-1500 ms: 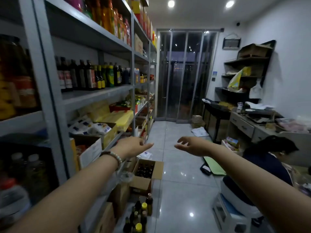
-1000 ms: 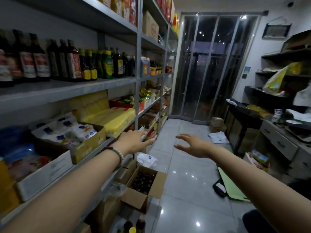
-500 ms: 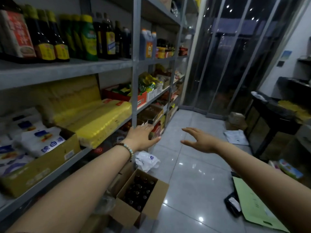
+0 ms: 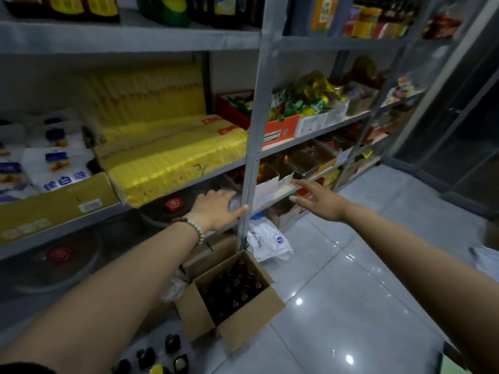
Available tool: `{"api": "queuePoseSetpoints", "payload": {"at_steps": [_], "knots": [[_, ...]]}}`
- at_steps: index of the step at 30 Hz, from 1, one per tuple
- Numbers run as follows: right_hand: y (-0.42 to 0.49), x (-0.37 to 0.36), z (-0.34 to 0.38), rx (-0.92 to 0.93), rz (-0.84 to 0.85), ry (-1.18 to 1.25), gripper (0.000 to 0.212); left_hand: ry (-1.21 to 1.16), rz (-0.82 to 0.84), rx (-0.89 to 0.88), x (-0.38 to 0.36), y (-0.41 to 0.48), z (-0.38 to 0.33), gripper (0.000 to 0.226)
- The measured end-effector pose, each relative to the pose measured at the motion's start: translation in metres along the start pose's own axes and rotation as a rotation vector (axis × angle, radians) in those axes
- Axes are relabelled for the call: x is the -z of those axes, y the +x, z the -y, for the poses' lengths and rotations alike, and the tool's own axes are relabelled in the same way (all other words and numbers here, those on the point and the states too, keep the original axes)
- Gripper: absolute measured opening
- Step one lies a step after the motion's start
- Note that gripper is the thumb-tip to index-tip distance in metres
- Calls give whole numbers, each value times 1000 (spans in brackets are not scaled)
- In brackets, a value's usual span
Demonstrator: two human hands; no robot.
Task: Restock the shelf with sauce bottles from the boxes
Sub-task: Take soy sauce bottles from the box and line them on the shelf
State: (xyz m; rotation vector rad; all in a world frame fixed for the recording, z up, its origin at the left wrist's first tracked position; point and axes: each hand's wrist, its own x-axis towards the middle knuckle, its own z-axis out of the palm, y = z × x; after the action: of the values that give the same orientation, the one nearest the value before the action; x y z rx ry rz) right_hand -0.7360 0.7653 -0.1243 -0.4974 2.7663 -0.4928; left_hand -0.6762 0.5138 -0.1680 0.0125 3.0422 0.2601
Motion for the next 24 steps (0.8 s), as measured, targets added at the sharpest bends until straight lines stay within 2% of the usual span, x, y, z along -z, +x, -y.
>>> {"api": "queuePoseSetpoints", "payload": {"at_steps": [5, 12, 17, 24], "knots": [[81, -15, -24, 158, 116, -3, 66, -21, 89, 130, -27, 57, 12, 71], [181, -31, -47, 195, 258, -31, 68, -61, 154, 224, -57, 143, 24, 74], [247, -36, -52, 286, 320, -3, 66, -113, 169, 319, -71, 181, 39, 71], [332, -79, -78, 496, 463, -41, 62, -226, 149, 549, -115, 208, 37, 72]]}}
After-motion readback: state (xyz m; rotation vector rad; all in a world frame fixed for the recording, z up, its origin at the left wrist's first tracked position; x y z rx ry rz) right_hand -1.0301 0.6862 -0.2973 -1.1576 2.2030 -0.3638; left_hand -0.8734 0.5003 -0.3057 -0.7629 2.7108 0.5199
